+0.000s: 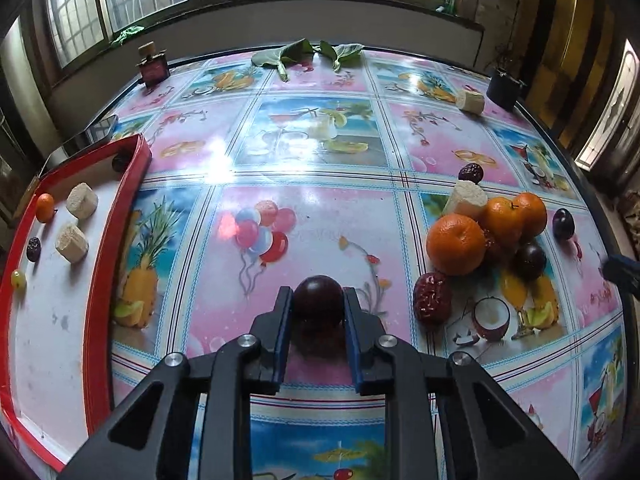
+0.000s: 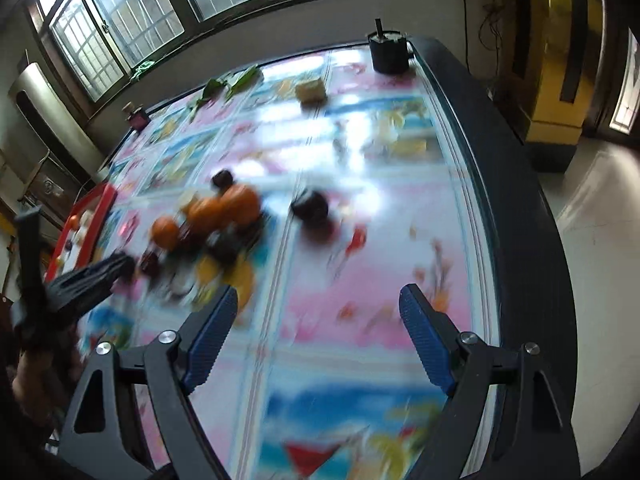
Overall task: Organize fruits
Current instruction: 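Grasp a dark plum with the left gripper while the right grasps a dark heart-shaped plum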
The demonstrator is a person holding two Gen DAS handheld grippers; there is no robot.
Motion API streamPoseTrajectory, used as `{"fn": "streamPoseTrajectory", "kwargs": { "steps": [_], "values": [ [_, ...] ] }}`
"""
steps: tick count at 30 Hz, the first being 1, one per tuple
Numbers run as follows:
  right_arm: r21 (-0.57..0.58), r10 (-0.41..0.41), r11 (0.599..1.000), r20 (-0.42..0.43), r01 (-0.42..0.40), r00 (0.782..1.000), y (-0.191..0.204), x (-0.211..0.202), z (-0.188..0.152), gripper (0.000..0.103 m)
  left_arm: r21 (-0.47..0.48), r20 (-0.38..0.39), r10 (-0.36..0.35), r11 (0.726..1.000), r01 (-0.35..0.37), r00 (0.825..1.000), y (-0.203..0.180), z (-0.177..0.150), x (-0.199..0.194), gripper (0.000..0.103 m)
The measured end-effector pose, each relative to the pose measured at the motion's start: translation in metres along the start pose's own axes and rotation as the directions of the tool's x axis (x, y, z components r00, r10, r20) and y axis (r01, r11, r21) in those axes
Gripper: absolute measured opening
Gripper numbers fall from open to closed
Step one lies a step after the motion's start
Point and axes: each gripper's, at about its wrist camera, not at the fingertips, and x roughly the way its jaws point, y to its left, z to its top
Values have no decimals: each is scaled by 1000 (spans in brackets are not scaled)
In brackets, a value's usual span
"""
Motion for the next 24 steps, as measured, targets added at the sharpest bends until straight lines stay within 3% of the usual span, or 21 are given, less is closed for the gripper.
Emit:
{"fn": "streamPoseTrajectory", "kwargs": {
  "steps": [3, 6, 10, 11, 15, 24],
  "values": [
    [-25, 14, 1000, -7, -15, 1000, 4, 21, 16, 78, -5, 2, 8, 1000, -8, 1000, -1, -1, 0, 23],
    [-66, -8, 998, -45, 5, 999, 8, 45, 29, 63, -24, -3, -7, 1000, 7, 1000, 3, 0, 0, 23],
    [-163, -67, 985, -45, 59, 997, 17, 53, 36, 34, -37, 0, -22, 999, 22, 1000, 5, 1, 0, 23],
    [-166, -71, 984, -49, 62, 996, 18, 52, 36, 31, -34, 7, -23, 999, 23, 1000, 5, 0, -1, 23],
    [-145, -104, 984, -16, 100, 994, 15, 44, 31, 30, -42, 20, -41, 998, 42, 999, 8, -4, -2, 22],
    [-78, 5, 997, -42, -8, 999, 23, 10, -4, 31, -53, -7, -39, 998, 39, 999, 14, -24, -17, 22]
  ]
}}
